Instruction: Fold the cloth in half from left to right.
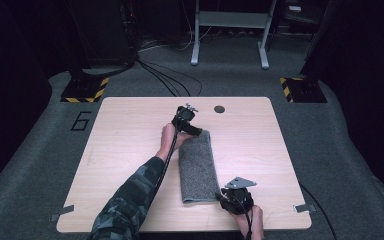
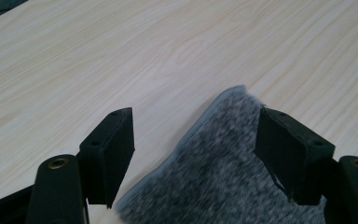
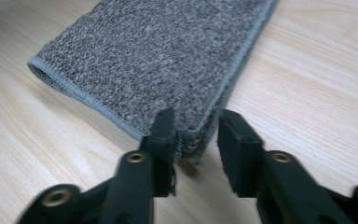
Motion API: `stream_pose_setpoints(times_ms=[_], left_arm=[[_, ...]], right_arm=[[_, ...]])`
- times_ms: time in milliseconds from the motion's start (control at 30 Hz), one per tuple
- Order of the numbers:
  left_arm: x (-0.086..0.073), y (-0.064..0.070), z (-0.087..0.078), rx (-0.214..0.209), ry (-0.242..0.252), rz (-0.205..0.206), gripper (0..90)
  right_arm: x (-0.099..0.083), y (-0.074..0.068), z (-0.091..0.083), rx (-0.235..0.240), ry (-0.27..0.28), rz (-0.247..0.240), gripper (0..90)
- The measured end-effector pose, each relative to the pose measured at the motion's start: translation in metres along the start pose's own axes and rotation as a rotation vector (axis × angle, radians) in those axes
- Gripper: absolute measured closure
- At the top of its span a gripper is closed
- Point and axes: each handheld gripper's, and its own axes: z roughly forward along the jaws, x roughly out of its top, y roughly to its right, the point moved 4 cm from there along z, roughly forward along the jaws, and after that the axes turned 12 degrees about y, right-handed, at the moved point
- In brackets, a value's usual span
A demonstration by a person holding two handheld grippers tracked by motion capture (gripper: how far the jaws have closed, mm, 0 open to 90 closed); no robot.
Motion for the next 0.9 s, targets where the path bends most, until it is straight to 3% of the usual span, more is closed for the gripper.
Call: stream_pose_setpoints(times_ms=[33, 100, 167, 200, 233, 367, 433, 600, 900], left_arm=[[0.0, 0.0, 0.0, 0.0, 0.0, 0.0, 27.4], [-0.01, -0.009, -0.007, 0.015, 0.0, -0.014, 26.7], [-0.014, -0.012, -0.01, 0.017, -0.013, -0.005, 26.7], [-0.021, -0.016, -0.012, 0.029, -0.019, -0.008, 26.4], [-0.021, -0.016, -0.012, 0.029, -0.019, -0.008, 26.4], [-0.036, -0.02, -0.015, 0.05, -0.041, -0.007, 26.3], [-0.043, -0.021, -0.014, 0.058, -0.051, -0.016, 26.3], [-0.058, -0.028, -0.009, 0.072, -0.08, -0.024, 26.2], [-0.066, -0.029, -0.01, 0.048, -0.085, -0.019, 25.0]], right_arm=[[0.0, 0.0, 0.0, 0.0, 0.0, 0.0, 65.4], [0.004, 0.005, -0.007, -0.011, 0.03, 0.018, 51.9], [0.007, 0.006, -0.008, -0.011, 0.041, 0.023, 50.1], [0.013, 0.01, -0.009, -0.012, 0.062, 0.03, 40.3], [0.015, 0.012, -0.008, -0.013, 0.063, 0.029, 37.8], [0.022, 0.016, 0.0, -0.007, 0.071, 0.019, 26.4], [0.024, 0.02, 0.015, -0.014, 0.04, -0.008, 21.7], [0.012, 0.022, 0.034, -0.039, -0.03, -0.044, 19.3], [0.002, 0.008, 0.026, -0.041, -0.039, -0.049, 19.7]])
